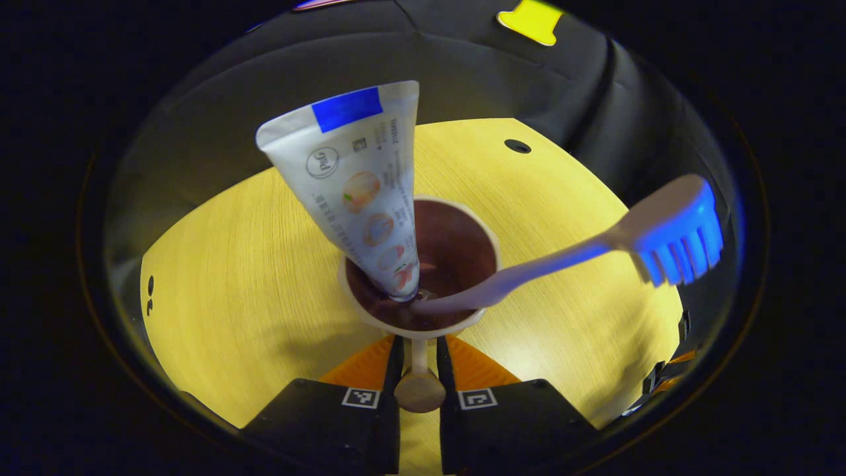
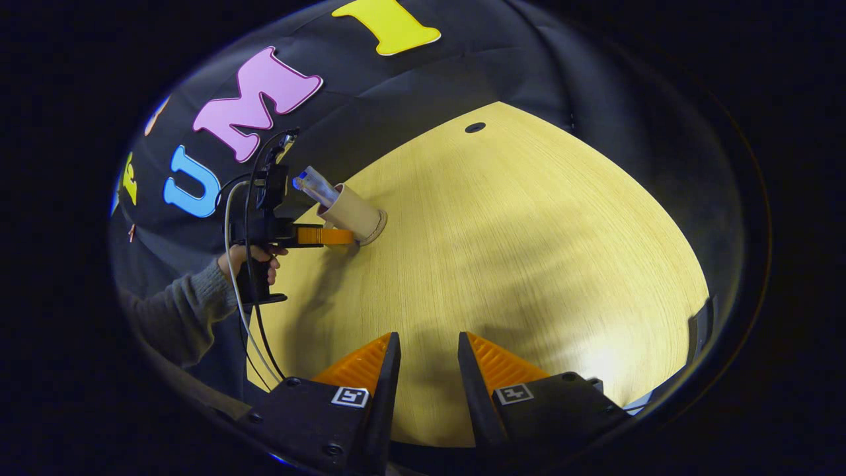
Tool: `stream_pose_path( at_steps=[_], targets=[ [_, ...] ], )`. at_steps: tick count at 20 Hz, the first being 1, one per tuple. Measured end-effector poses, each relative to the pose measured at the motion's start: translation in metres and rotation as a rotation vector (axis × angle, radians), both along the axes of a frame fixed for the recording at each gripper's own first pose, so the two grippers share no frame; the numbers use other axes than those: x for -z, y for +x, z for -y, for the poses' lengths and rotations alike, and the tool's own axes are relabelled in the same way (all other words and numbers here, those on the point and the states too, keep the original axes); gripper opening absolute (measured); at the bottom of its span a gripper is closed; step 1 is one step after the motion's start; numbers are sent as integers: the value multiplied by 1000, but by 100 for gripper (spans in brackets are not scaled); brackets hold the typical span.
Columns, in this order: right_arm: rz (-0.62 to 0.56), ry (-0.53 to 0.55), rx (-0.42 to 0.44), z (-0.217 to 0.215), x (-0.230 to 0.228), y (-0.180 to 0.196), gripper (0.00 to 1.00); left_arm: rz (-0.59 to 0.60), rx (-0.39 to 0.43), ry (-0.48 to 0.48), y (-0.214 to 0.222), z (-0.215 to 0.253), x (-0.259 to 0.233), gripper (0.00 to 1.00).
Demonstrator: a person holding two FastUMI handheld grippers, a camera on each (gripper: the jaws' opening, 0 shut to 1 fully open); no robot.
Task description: Put the toothbrush and toothpaste on the desktop into the cup, then pick up the cup and place it on the coaster on the desktop.
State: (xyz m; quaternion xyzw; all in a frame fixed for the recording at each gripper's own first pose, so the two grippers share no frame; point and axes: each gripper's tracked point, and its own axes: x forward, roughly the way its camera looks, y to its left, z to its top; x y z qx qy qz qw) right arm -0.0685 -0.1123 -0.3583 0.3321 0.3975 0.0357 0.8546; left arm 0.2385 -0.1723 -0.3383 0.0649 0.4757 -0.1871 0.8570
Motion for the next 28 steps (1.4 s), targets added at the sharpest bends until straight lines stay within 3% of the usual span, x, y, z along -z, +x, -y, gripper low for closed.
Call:
stream_pose_path(
  at_steps=[3, 4, 5, 6, 7, 11, 12, 13, 16, 20, 21, 24, 25, 26, 28],
  targets=[
    [4, -4, -1, -1, -2, -1, 54, -14, -1, -9, -9, 0, 3, 27],
    [4, -3, 1, -1, -2, -2, 54, -9, 8, -4, -12, 0, 4, 46],
    [3, -5, 3, -1, -2, -3, 54, 1, 18, 0, -11, 0, 3, 48],
    [3, -5, 5, -2, -2, -5, 54, 12, 23, 3, -11, 0, 2, 43],
    [1, -4, 7, -4, -2, -6, 54, 24, 25, 2, -10, 1, 0, 49],
    [14, -18, 12, -7, -12, -8, 54, 120, -14, -56, -12, -7, -33, 58],
    [21, -24, 11, -7, -15, -7, 54, 162, -37, -78, -16, -15, -50, 54],
    [27, -31, 10, -7, -18, -6, 54, 191, -53, -99, -20, -20, -62, 59],
    [40, -50, 3, -10, -25, -5, 54, 286, -108, -122, -33, -50, -99, 56],
    [53, -69, -37, -30, -38, -2, 54, 417, -239, -110, -62, -123, -144, 60],
    [66, -70, -48, -38, -47, 4, 54, 452, -299, -97, -78, -157, -156, 60],
    [116, -70, -56, -54, -75, 19, 54, 481, -376, -87, -103, -201, -173, 60],
    [148, -80, -65, -64, -91, 26, 54, 493, -429, -101, -118, -225, -183, 65],
    [176, -88, -73, -73, -104, 30, 54, 507, -463, -104, -128, -241, -191, 60],
    [240, -107, -88, -92, -132, 36, 54, 567, -513, -113, -144, -267, -212, 61]
  ],
)
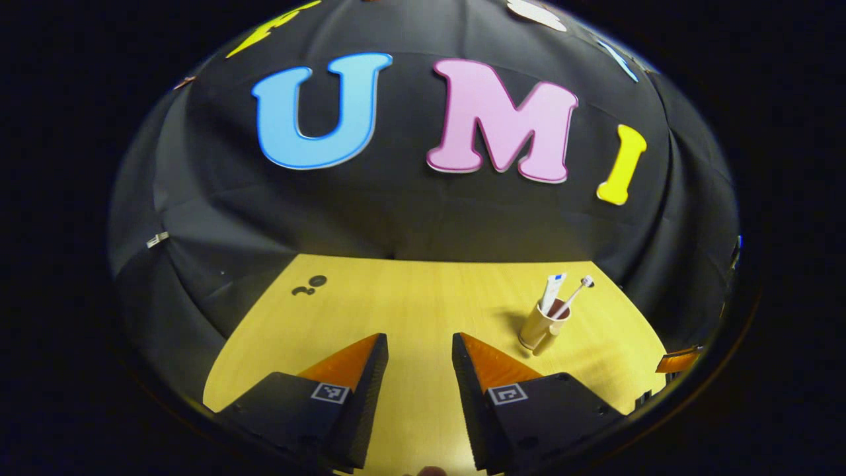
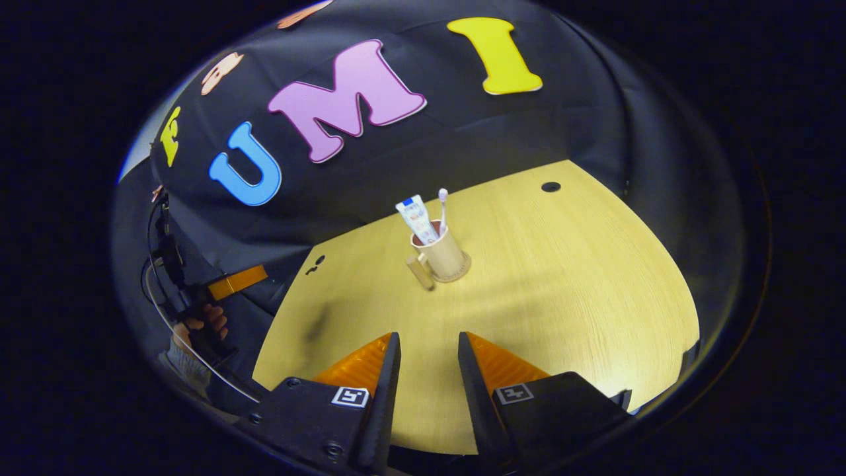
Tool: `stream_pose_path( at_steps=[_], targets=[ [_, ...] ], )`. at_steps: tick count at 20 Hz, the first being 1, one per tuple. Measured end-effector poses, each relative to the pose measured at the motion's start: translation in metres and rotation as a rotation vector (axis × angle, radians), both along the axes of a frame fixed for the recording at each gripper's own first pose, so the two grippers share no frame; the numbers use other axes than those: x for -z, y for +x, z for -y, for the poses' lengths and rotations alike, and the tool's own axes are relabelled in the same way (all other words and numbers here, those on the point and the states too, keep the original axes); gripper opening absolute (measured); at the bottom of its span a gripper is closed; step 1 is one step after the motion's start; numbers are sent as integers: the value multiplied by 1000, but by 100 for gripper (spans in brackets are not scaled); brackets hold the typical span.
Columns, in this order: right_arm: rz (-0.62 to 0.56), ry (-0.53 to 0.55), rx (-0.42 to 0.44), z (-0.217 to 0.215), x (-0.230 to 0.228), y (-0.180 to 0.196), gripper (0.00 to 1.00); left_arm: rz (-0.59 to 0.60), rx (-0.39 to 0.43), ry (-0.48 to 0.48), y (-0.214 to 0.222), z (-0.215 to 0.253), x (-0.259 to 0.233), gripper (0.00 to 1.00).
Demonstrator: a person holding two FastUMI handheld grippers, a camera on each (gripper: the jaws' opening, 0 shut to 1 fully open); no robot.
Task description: Put the toothbrush and toothpaste on the desktop into the cup, then pick up the cup and place it on the coaster on the desktop.
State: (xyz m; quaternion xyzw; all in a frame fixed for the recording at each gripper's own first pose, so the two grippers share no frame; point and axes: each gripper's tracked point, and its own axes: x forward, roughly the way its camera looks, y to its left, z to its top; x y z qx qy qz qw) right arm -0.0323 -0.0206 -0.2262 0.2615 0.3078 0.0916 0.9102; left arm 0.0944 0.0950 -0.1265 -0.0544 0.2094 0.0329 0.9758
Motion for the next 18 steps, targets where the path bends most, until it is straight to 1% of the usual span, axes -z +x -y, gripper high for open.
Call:
stream_pose_path(
  at_steps=[4, 7, 8, 9, 12, 13, 14, 17, 18],
  targets=[
    [58, -27, -13, -19, -26, -4, 54, 91, -24, 8, -36, -30, -32, 61],
    [81, -36, -14, -30, -37, -8, 54, 129, -11, -25, -57, -31, -42, 61],
    [88, -39, -16, -32, -41, -8, 54, 140, -13, -34, -64, -20, -41, 62],
    [97, -43, -15, -33, -45, -8, 54, 148, -9, -48, -69, -18, -43, 65],
    [123, -59, -20, -34, -57, -8, 54, 170, -15, -71, -80, -16, -47, 67],
    [129, -65, -20, -33, -61, -7, 54, 171, -19, -70, -82, -16, -47, 76],
    [135, -67, -20, -32, -64, -7, 54, 176, -21, -67, -83, -15, -50, 68],
    [150, -69, -15, -31, -68, 1, 54, 197, -23, -50, -80, -11, -65, 68],
    [154, -67, -11, -29, -68, 3, 43, 203, -22, -51, -78, -9, -71, 68]
  ],
)
